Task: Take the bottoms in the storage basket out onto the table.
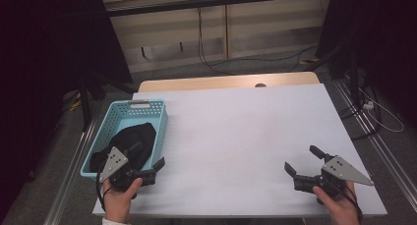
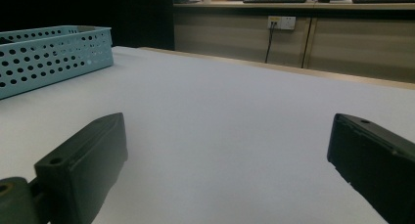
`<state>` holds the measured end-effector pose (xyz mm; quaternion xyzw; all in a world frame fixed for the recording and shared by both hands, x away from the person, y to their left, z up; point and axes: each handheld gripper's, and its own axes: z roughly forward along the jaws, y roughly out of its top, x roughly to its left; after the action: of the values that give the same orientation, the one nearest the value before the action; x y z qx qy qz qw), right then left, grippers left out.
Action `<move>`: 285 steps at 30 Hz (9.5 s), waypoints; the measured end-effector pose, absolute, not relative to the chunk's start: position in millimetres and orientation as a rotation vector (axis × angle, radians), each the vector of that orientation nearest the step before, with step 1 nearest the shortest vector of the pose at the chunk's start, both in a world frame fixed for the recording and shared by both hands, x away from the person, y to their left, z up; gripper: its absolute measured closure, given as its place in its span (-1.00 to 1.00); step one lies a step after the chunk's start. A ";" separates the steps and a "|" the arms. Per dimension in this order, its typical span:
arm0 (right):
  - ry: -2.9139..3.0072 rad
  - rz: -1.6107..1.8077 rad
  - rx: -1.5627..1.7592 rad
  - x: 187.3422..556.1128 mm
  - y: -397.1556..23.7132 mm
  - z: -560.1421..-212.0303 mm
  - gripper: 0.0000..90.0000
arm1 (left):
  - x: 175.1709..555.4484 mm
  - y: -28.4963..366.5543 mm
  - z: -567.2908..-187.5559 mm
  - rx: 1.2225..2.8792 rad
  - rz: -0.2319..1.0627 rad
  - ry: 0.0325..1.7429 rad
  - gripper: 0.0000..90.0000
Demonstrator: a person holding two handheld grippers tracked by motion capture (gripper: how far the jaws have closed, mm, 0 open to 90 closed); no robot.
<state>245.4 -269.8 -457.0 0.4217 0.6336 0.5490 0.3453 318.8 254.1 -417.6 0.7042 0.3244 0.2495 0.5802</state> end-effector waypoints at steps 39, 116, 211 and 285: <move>1.682 1.442 1.073 245.3 -270.5 -453.8 -0.99 | 348.8 257.8 -367.9 1.660 0.546 0.738 -0.95; 1.745 1.460 1.049 246.3 -267.5 -456.6 -0.99 | 449.9 328.1 -420.4 2.071 0.586 1.104 -0.89; 1.749 1.475 1.032 247.4 -266.8 -455.1 -0.99 | 480.6 304.1 -317.8 1.945 0.248 1.333 0.69; 1.763 1.488 1.034 250.4 -268.6 -457.1 -0.99 | 468.6 44.7 -326.2 1.951 -0.011 0.773 0.64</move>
<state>250.4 -268.6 -457.1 0.3899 0.6649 0.5611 0.3018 468.6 44.7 -326.2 0.8060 0.3194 -0.0046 0.4982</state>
